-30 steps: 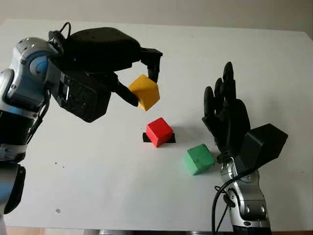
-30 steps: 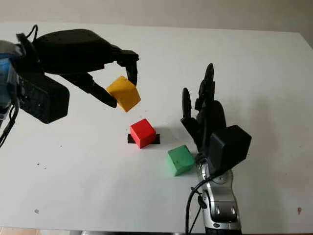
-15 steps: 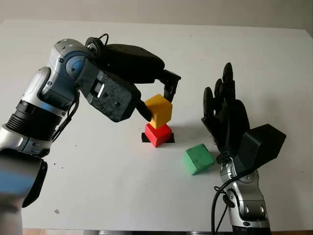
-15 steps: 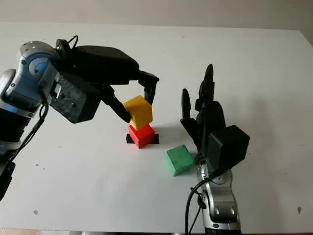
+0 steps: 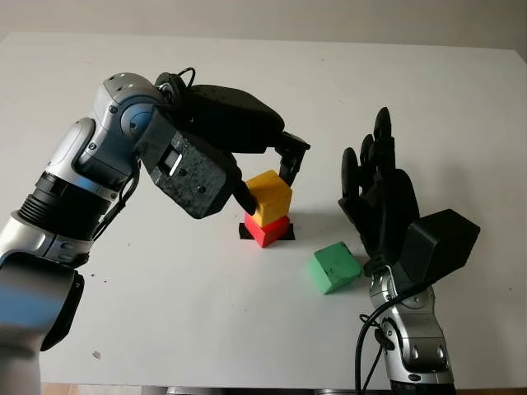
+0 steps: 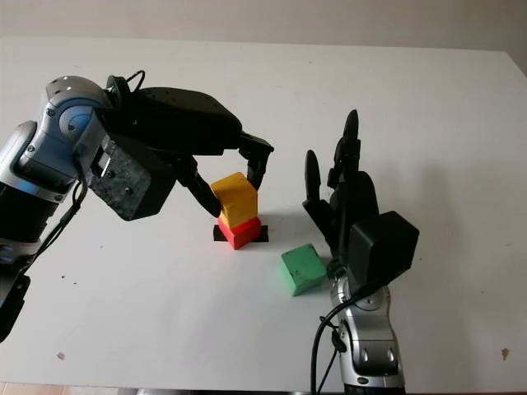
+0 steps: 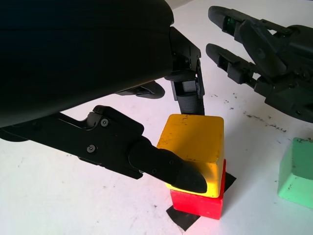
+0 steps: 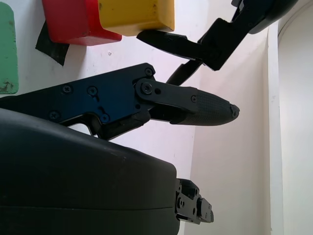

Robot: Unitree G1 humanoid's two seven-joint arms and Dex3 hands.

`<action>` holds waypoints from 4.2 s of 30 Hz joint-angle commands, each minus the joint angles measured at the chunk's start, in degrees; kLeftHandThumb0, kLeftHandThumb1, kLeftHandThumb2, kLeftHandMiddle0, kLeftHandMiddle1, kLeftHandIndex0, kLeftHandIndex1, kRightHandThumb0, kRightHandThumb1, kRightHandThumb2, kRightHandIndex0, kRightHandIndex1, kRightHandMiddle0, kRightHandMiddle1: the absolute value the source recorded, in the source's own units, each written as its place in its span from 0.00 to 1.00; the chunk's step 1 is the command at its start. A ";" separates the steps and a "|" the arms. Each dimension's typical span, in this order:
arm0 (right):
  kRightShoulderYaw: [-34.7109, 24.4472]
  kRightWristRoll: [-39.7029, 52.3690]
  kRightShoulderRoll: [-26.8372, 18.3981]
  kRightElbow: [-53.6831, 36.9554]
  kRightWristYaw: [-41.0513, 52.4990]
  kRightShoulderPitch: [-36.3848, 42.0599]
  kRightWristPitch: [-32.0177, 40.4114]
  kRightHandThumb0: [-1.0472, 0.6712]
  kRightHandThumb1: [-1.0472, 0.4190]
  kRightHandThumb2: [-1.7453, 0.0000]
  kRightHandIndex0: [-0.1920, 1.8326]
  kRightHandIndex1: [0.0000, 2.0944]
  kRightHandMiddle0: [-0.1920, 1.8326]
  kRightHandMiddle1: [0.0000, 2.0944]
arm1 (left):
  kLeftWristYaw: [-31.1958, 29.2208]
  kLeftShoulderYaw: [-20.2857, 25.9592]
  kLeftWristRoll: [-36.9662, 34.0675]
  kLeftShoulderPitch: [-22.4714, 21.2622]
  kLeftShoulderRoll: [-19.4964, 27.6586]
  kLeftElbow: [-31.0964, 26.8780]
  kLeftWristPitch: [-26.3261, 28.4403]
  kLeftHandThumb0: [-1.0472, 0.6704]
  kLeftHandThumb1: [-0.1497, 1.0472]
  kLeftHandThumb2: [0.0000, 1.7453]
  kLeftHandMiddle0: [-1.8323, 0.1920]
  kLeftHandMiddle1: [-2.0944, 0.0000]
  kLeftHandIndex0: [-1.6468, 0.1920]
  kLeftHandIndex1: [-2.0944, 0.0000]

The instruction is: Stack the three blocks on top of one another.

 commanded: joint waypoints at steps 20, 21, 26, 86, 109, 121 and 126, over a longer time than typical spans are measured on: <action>-0.07 0.44 0.28 -1.26 0.06 0.20 0.48 0.18 0.00 0.67 0.00 0.00 0.00 0.00 | 1.41 -0.27 1.12 0.59 0.07 0.33 -1.64 0.33 1.00 0.06 0.74 0.98 0.77 0.33; -0.09 0.54 0.32 -1.22 0.05 0.18 0.49 0.18 0.00 0.67 0.00 0.00 0.00 0.00 | 1.37 -0.32 1.17 0.60 0.06 0.30 -1.50 0.33 1.00 0.07 0.74 0.98 0.77 0.33; 0.01 0.27 0.19 -0.95 -0.06 0.20 -0.12 0.18 0.00 0.67 0.00 0.00 0.00 0.00 | 0.71 -0.55 1.39 0.53 0.12 -0.14 -0.80 0.33 1.00 0.08 0.75 0.98 0.78 0.34; -2.33 -1.19 -7.34 -4.07 5.57 -0.14 -1.33 0.20 0.00 0.71 0.00 0.01 0.01 0.02 | 11.18 26.21 -20.98 17.10 4.35 -7.41 20.89 0.06 1.00 0.37 1.00 1.00 1.00 1.00; -13.11 -13.60 -47.09 -22.91 34.28 3.28 5.59 0.25 0.17 0.98 0.08 0.03 0.21 0.04 | 37.87 35.70 -36.63 55.59 -18.53 -25.16 24.00 0.15 1.00 0.36 1.00 1.00 1.00 1.00; -10.54 -17.62 -51.77 -23.28 41.29 5.61 1.34 0.25 0.20 0.97 0.08 0.03 0.24 0.03 | 42.34 32.27 -35.34 60.99 -24.39 -29.05 20.27 0.11 1.00 0.35 1.00 1.00 1.00 1.00; -7.76 -19.50 -50.74 -22.11 40.72 5.61 -0.81 0.25 0.21 0.97 0.08 0.03 0.25 0.03 | 43.19 31.77 -34.91 60.56 -24.96 -29.40 20.12 0.11 1.00 0.36 1.00 1.00 1.00 1.00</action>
